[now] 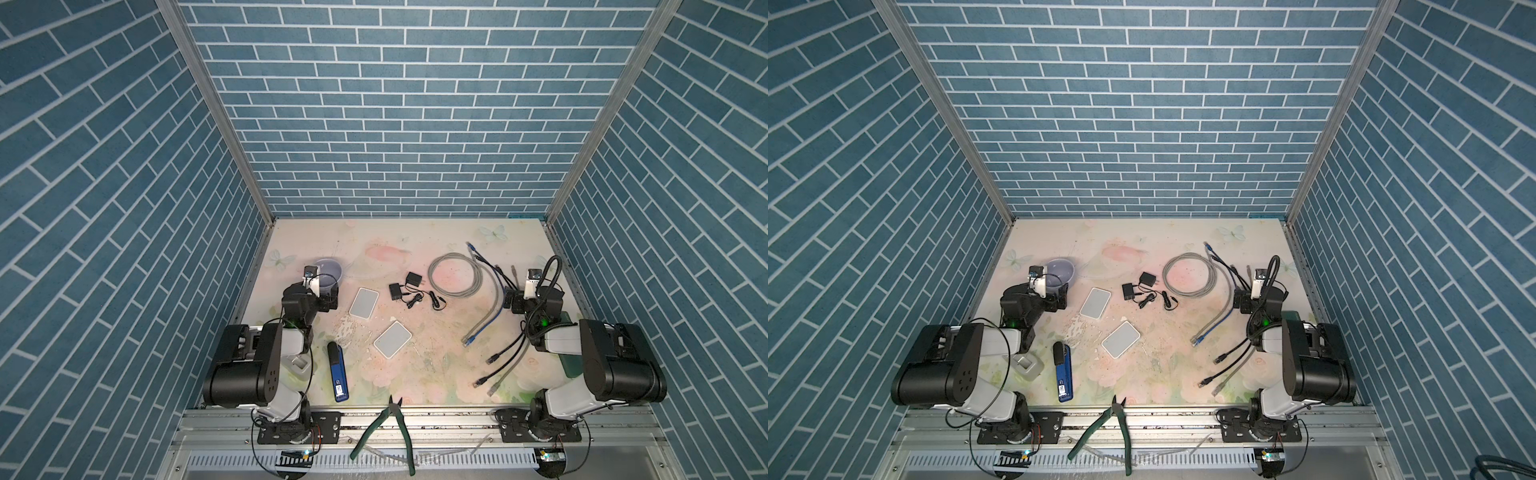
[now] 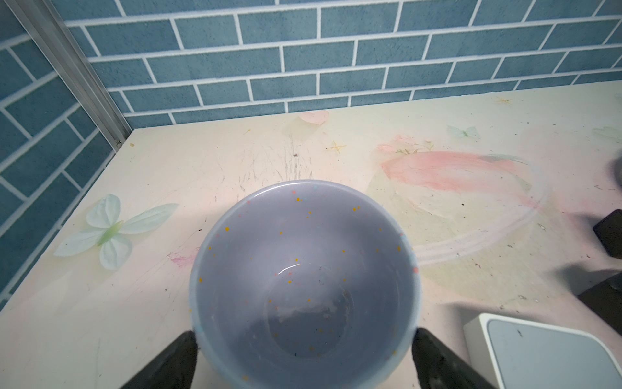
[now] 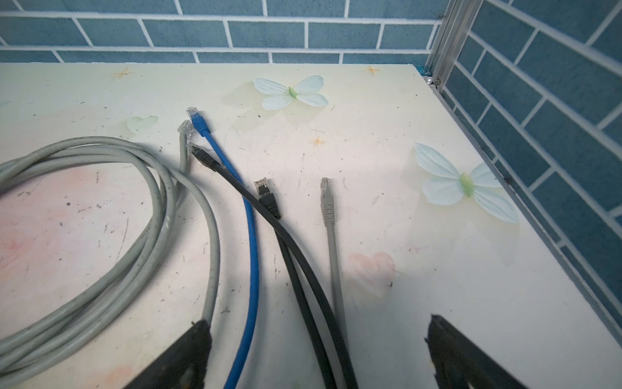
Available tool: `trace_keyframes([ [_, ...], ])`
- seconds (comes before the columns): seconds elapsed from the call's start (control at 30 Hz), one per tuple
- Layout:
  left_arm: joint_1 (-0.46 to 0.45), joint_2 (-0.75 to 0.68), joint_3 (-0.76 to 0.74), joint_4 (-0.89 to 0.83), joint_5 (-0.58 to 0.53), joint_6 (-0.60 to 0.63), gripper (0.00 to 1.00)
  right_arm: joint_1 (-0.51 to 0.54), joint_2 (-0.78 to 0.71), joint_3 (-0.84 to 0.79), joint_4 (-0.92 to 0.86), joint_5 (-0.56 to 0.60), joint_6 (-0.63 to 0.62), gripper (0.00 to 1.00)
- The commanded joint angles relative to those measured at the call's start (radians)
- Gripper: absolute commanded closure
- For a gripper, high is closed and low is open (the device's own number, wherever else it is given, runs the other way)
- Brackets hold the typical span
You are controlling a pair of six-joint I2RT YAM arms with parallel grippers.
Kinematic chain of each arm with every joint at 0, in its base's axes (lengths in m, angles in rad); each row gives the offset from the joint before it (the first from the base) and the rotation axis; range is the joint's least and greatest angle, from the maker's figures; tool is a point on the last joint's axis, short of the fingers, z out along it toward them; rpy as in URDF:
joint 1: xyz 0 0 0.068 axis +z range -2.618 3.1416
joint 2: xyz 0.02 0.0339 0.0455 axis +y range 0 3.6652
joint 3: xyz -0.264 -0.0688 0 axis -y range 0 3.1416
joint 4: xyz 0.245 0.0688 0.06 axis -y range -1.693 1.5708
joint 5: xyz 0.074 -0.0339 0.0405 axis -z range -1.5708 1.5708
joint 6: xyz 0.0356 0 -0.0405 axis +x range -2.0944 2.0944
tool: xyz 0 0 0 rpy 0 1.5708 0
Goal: Insert the plug into the switch port
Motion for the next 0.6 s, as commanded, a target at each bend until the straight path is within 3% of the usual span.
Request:
trace_keyframes([
  [0.0, 0.004, 0.013, 0.022, 0.016, 0.011, 0.008, 0.0, -0.005, 0.014, 0.042, 0.03, -0.009, 0.033, 0.01],
  [0.57, 0.005, -0.062, -0.076, 0.134, -0.018, -0.003, 0.0, -0.007, 0.01, 0.039, 0.032, -0.005, 0.034, 0.01],
])
